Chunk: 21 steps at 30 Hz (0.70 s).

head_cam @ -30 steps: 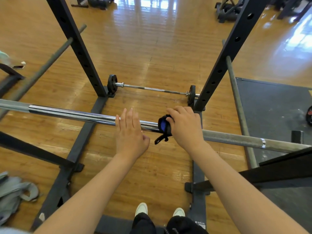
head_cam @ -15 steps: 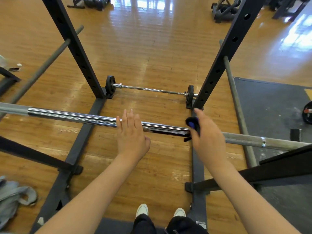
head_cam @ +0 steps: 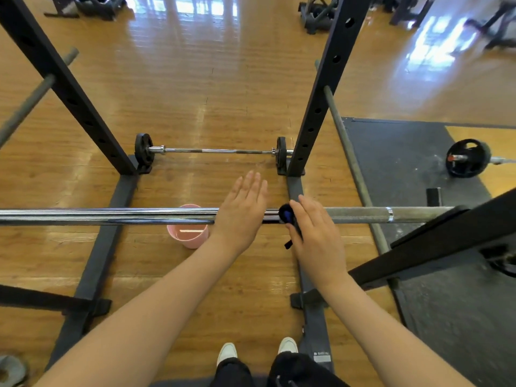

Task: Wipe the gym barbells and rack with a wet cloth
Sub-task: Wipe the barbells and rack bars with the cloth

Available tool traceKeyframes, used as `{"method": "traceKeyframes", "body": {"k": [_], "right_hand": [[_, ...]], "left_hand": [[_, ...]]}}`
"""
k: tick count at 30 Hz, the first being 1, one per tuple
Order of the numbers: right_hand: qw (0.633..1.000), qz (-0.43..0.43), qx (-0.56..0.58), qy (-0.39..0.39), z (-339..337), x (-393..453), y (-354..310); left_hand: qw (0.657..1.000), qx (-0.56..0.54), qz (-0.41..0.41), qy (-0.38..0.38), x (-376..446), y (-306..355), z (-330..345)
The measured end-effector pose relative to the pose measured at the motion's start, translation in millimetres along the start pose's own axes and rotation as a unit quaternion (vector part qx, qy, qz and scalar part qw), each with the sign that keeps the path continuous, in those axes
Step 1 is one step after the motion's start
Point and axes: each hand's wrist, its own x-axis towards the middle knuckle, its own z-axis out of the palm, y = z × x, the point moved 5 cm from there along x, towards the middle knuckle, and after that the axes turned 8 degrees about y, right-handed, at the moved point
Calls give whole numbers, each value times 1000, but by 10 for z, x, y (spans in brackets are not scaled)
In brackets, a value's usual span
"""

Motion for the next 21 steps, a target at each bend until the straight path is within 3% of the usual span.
{"method": "traceKeyframes", "body": {"k": [6, 11, 13, 17, 21], "right_hand": [[997, 54, -62, -4, 103, -9, -165], [996, 75, -48, 7, -6, -79, -26], [996, 84, -37, 13, 20, -67, -73], [1000, 16, 14, 9, 88, 6, -170], [1000, 11, 20, 20, -72, -107, 121]], "left_hand": [[993, -78, 21, -85, 96, 7, 86], [971, -150, 22, -187, 189, -31, 97], [973, -150, 21, -176, 182, -33, 74], [991, -125, 6, -47, 61, -25, 16], [994, -110, 13, -7, -19, 6, -5]]}}
